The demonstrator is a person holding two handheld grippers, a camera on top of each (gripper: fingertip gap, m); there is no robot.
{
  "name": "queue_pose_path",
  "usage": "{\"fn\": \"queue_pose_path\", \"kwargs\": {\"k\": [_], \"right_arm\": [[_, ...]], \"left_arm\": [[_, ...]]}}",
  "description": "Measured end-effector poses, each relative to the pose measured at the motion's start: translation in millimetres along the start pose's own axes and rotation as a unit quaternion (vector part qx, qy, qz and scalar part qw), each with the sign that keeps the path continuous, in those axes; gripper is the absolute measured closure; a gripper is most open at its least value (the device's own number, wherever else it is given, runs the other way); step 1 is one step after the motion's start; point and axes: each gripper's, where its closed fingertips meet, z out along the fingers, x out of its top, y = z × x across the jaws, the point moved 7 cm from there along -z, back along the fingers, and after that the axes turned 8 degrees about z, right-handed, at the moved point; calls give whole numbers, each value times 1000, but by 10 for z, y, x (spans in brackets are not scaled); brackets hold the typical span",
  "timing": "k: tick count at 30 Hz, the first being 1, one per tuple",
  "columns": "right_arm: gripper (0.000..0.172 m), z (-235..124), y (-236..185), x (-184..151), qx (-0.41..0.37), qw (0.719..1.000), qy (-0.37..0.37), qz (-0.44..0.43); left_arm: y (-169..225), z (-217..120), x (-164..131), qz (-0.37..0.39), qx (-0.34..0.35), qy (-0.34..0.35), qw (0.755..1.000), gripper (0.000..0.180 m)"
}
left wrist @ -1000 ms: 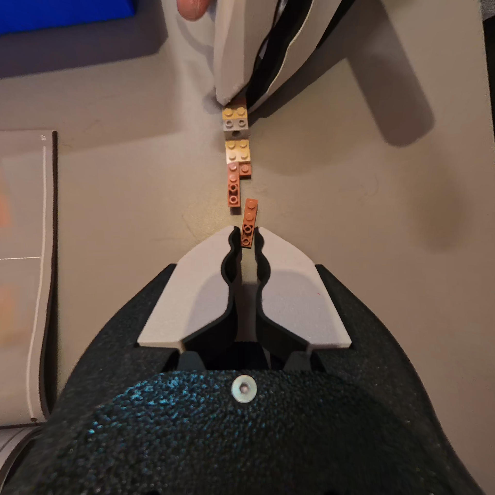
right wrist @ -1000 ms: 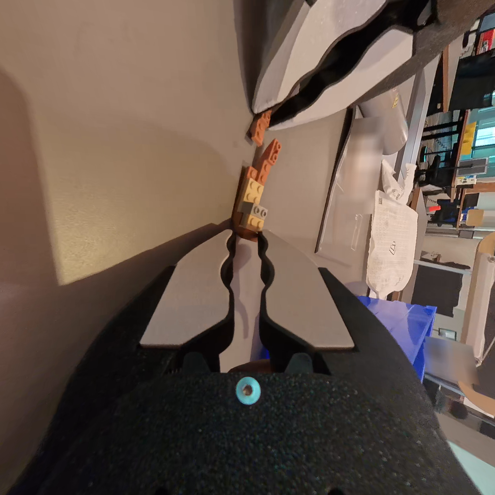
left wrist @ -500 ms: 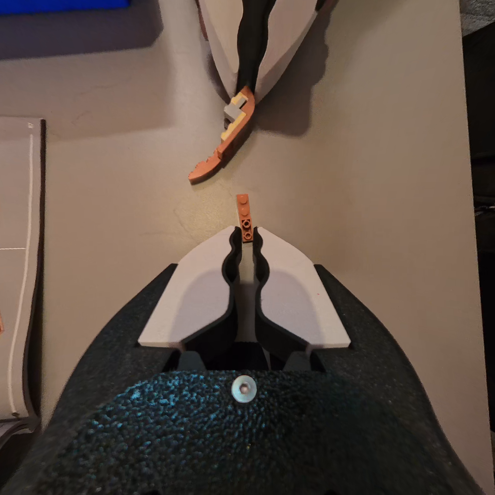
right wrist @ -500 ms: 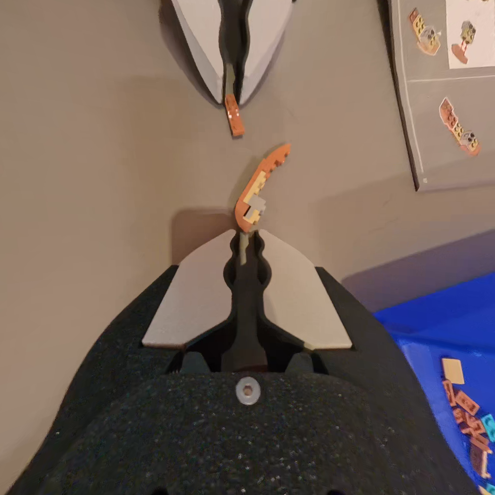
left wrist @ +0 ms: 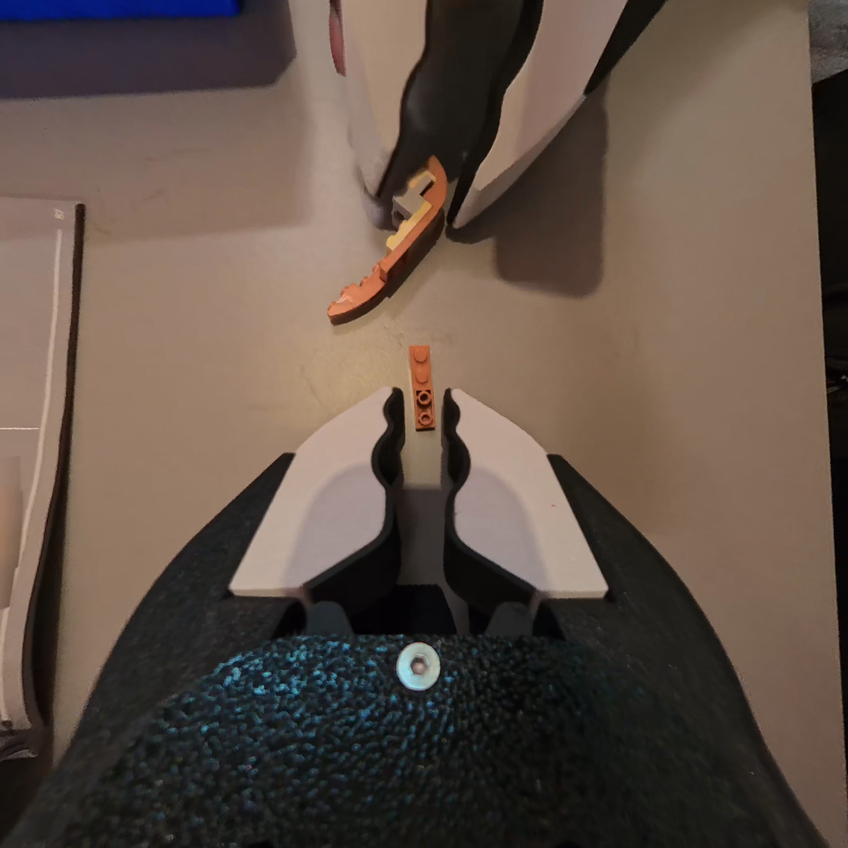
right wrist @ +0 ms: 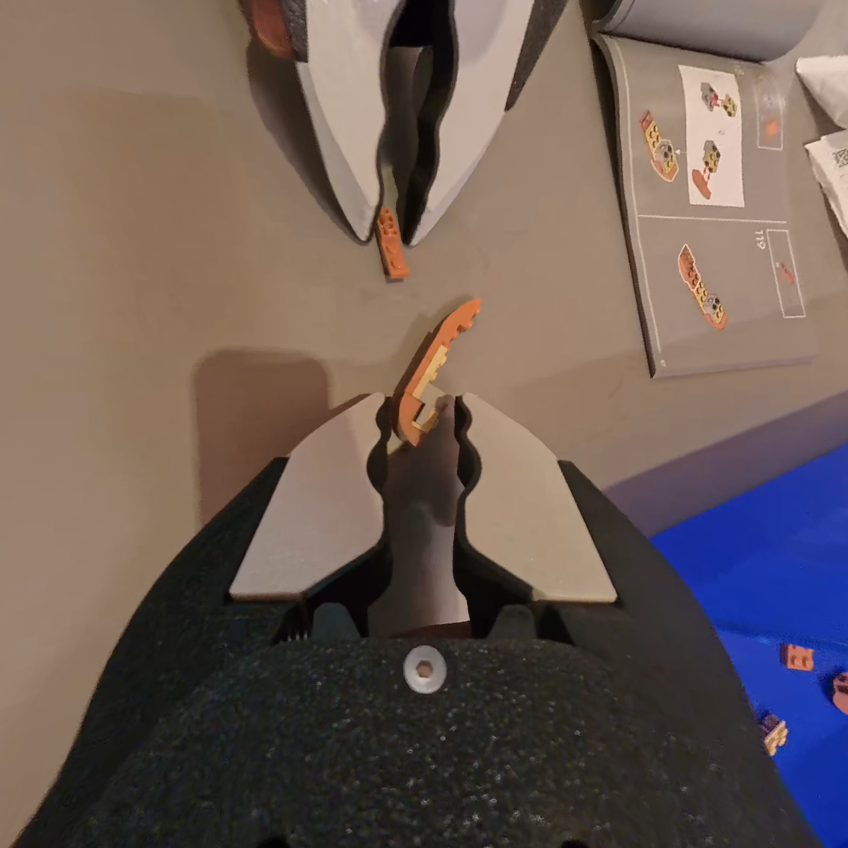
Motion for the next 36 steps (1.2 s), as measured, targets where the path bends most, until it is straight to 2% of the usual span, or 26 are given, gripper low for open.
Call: {"fn": "queue_pose_path", "kwargs": {"k": [2, 6, 10, 15, 20, 26, 29, 33, 36], "right_arm": [[150, 30, -19, 0, 0, 1000, -5, -18], [150, -2, -133, -18, 29, 995, 15, -91], [148, -61, -242, -48, 46, 987, 27, -153], [139, -112, -265, 2, 15, 980, 37, -193], [139, -116, -308, 115, -40, 967, 70, -240], [147, -73, -416, 252, -66, 949, 115, -286], [152, -26, -446, 260, -68, 946, 107, -299], [168, 28, -463, 247, -73, 943, 96, -310], [169, 23, -440, 257, -71, 949, 98, -290]], "left_arm": [[-7, 14, 4, -3, -1, 4, 1000, 172], [26, 8, -2, -22, -35, 15, 999, 173], [63, -64, 48, -65, -81, 57, 993, 173], [101, -114, 131, -125, -155, 126, 972, 172], [88, -55, 112, -160, -181, 134, 961, 173], [119, 28, 106, -159, -197, 119, 960, 172], [152, 45, 124, -151, -204, 115, 961, 172], [176, 51, 131, -143, -208, 113, 961, 172], [177, 43, 130, -122, -199, 116, 966, 171]]}}
